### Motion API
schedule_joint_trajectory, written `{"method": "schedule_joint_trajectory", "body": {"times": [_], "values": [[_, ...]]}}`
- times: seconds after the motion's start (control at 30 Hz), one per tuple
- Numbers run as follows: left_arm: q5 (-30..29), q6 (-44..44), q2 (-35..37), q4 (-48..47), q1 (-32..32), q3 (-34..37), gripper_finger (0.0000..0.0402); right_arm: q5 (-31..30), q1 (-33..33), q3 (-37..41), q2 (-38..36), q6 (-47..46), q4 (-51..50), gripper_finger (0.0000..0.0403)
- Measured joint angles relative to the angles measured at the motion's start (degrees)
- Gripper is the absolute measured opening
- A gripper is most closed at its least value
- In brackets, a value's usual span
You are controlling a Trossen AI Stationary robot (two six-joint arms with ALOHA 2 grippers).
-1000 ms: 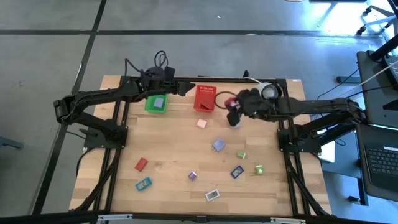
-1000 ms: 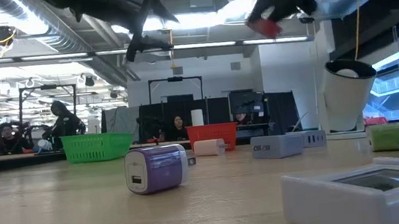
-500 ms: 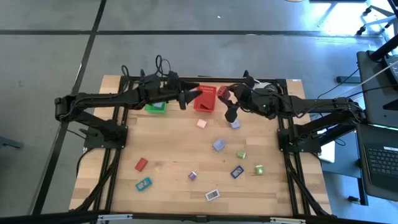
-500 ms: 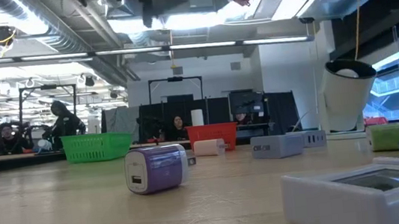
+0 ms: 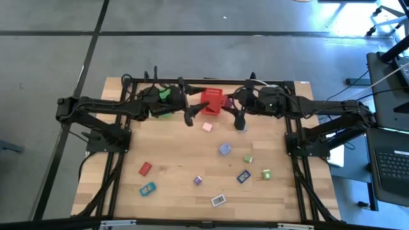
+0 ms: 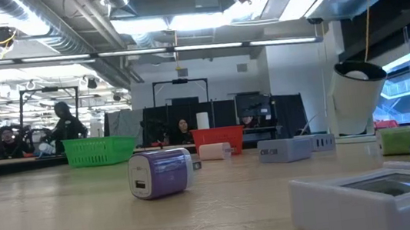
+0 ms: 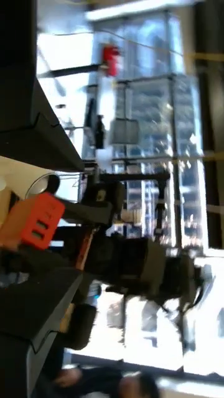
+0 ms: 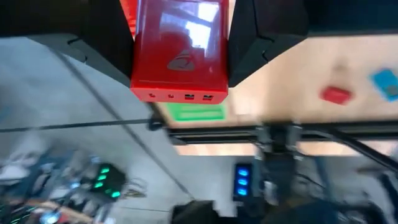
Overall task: Pick & Place Office items
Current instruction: Put the top red charger adapter into the green bin
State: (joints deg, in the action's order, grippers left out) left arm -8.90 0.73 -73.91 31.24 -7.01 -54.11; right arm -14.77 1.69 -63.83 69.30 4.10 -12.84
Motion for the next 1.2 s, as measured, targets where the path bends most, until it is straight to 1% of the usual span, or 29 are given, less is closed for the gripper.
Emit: {"method": "schedule_joint_trajectory", "body": {"times": [0.1,0.2,0.3,0.43,0.5,0.57,0.63,0.77,0.87,0.97,1.13,1.2], "values": [[-3.5,8.3,0.0,-2.5,0.0,0.0,0.0263,-3.5,0.4,0.0,0.0,5.3,0.0,0.0211],[-6.2,10.8,-0.4,-4.7,0.2,0.0,0.0263,-3.5,1.2,0.0,0.0,6.3,0.5,0.0211],[-9.6,10.0,-2.2,-5.5,1.3,-0.1,0.0263,-3.2,2.9,0.0,0.0,0.0,4.0,0.0211],[-15.9,4.1,-4.1,-5.2,2.6,-0.1,0.0263,-2.8,7.0,0.0,0.0,-14.6,7.6,0.0212],[-20.3,0.8,-4.7,-4.9,2.9,0.0,0.0263,-2.3,9.1,0.0,0.0,-18.6,7.8,0.0212],[-23.5,0.2,-5.3,-2.1,2.8,0.0,0.0263,-2.3,10.6,-0.1,0.7,-21.7,8.3,0.0212],[-24.0,0.4,-6.0,1.7,2.4,-0.1,0.0263,-2.2,11.5,0.0,1.9,-23.6,9.0,0.0212],[-22.2,-1.4,-8.4,5.6,2.3,-0.1,0.0263,-1.4,11.9,0.0,5.5,-23.7,15.5,0.0212],[-24.6,-4.4,-9.8,5.9,2.4,0.0,0.0263,1.7,11.8,0.0,8.5,-23.1,19.5,0.0212],[-27.7,-5.9,-10.6,6.8,2.2,-0.1,0.0263,2.9,11.8,0.0,10.2,-22.9,22.6,0.0212],[-27.1,-5.9,-10.7,6.6,1.4,-0.1,0.0263,3.1,11.9,0.0,12.5,-21.3,25.9,0.0212],[-27.1,-5.1,-10.7,6.6,0.9,-0.1,0.0263,4.7,11.8,0.0,13.3,-21.2,28.2,0.0212]]}}
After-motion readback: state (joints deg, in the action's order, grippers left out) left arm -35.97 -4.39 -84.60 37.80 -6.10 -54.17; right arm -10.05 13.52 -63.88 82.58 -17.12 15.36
